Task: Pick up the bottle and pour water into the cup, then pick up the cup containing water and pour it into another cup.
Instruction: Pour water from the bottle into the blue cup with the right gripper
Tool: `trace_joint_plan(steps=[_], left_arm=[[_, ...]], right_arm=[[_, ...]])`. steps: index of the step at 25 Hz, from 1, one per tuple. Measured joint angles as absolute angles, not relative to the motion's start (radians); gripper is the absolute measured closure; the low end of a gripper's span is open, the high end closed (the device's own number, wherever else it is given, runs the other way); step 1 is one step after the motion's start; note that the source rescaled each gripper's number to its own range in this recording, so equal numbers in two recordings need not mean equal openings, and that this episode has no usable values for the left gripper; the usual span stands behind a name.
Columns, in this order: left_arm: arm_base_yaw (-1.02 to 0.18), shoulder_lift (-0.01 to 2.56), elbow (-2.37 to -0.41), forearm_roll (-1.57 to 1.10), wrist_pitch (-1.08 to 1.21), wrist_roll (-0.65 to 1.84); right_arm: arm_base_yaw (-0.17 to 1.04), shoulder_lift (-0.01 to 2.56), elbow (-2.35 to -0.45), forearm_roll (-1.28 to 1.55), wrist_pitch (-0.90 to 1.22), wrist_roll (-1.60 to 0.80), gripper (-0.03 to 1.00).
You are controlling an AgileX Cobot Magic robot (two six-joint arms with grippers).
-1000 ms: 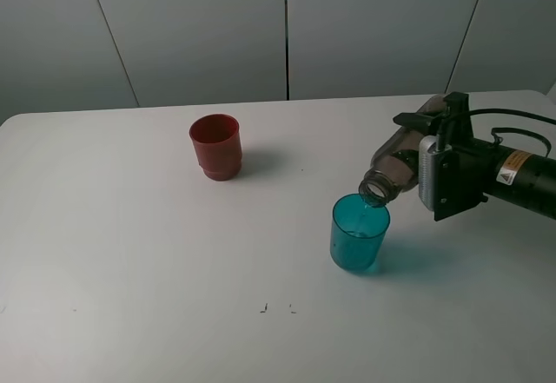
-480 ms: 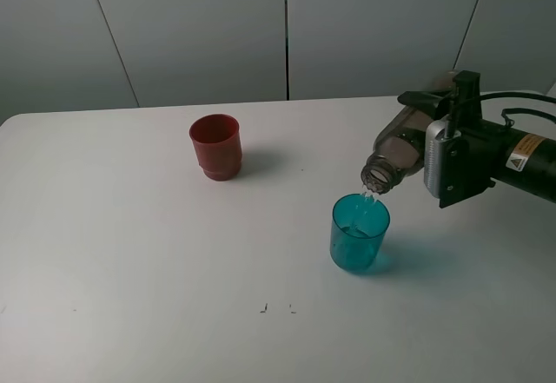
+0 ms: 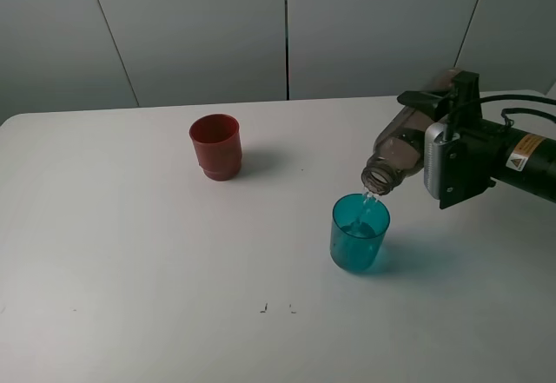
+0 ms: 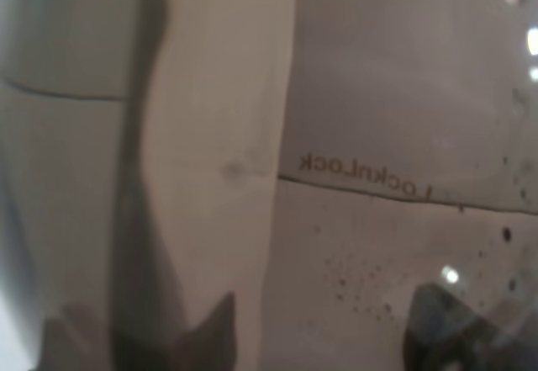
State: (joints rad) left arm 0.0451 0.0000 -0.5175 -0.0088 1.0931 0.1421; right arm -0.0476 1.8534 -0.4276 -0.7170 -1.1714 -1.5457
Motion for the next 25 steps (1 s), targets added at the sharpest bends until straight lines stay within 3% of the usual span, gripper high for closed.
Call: trace_joint_plan(steps=[25], left_arm=[[0.045, 0.0, -0.518, -0.009, 1.093, 0.144]], right_arm=[[-0.048, 1.853, -0.428, -0.717, -1.18, -1.632, 0.92]])
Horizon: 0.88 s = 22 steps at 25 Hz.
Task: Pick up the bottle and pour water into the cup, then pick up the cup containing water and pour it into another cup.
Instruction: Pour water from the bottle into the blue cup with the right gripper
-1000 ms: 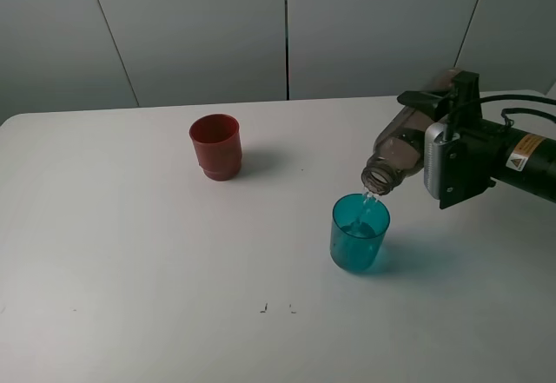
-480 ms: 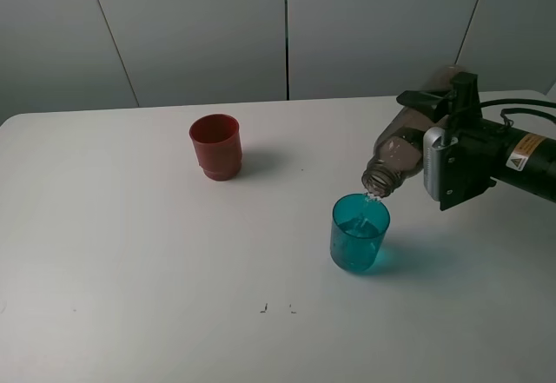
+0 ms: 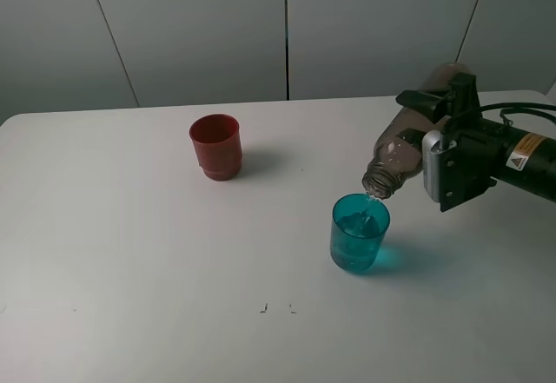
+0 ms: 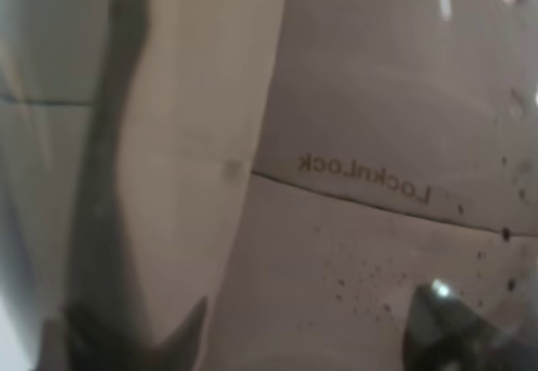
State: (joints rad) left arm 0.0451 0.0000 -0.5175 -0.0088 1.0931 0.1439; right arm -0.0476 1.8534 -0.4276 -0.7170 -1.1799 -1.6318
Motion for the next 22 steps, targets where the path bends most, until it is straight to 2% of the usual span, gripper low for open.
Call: trace_joint_plan(steps=[22], left_arm=[[0.045, 0.0, -0.518, -0.009, 1.093, 0.144]], right_arm=[[-0.048, 1.853, -0.428, -0.742, -1.19, -1.668, 0.92]])
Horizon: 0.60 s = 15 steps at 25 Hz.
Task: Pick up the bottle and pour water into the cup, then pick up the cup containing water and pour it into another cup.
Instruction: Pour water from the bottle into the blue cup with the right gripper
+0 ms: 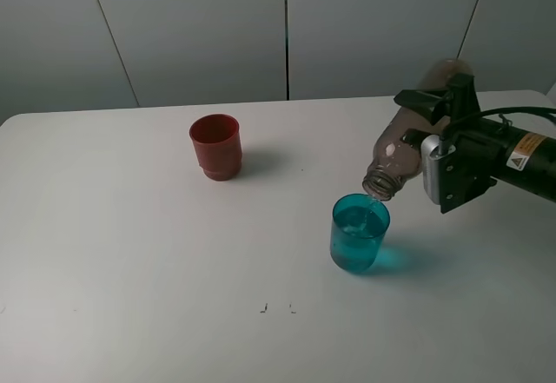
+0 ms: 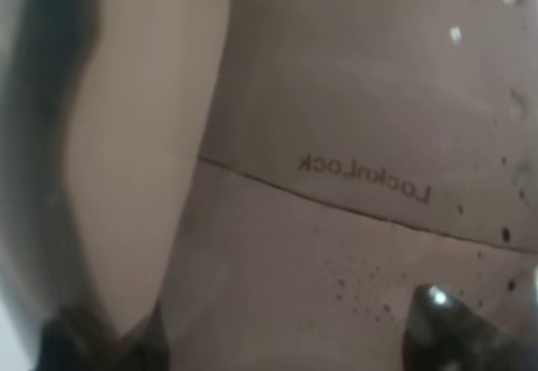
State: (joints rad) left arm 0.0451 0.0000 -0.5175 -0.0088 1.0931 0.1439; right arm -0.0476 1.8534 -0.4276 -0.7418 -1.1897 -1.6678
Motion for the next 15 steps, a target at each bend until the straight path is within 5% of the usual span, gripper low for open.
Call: trace_joint_plan(steps=[15], left_arm=[[0.045, 0.0, -0.518, -0.009, 1.093, 0.144]], right_arm=[[-0.048, 1.853, -0.428, -0.77, -1.19, -1.447, 0.92]])
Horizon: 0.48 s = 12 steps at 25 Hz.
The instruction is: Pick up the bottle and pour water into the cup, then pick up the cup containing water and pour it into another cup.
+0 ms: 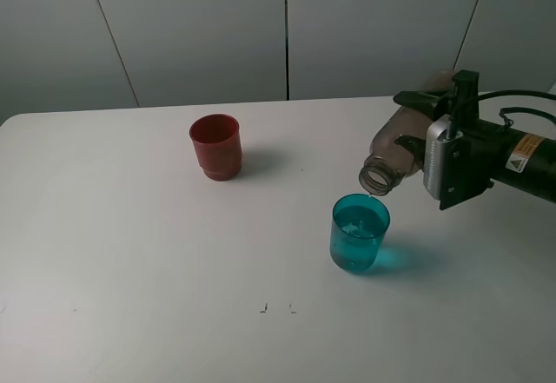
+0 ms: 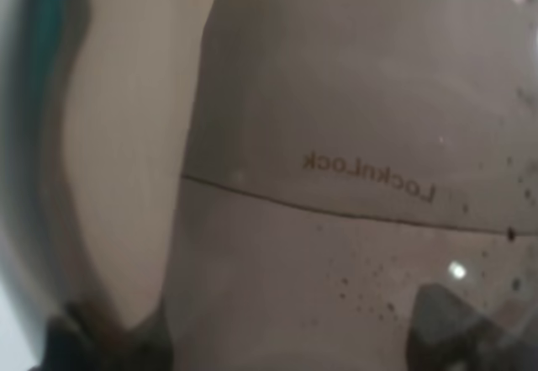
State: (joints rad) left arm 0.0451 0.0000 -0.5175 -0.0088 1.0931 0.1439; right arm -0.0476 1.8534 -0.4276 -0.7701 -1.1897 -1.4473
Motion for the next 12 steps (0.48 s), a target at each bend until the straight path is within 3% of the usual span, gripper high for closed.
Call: trace_joint_plan(steps=[9, 12], left_arm=[[0.045, 0.0, -0.518, -0.009, 1.093, 0.144], [0.045, 0.0, -0.518, -0.009, 1.093, 0.144]], right_arm=[[-0.048, 1.851, -0.428, -0.79, -1.19, -1.15, 0.92], [-0.048, 1.84, -0.428, -0.803, -1.19, -0.947, 0.92]])
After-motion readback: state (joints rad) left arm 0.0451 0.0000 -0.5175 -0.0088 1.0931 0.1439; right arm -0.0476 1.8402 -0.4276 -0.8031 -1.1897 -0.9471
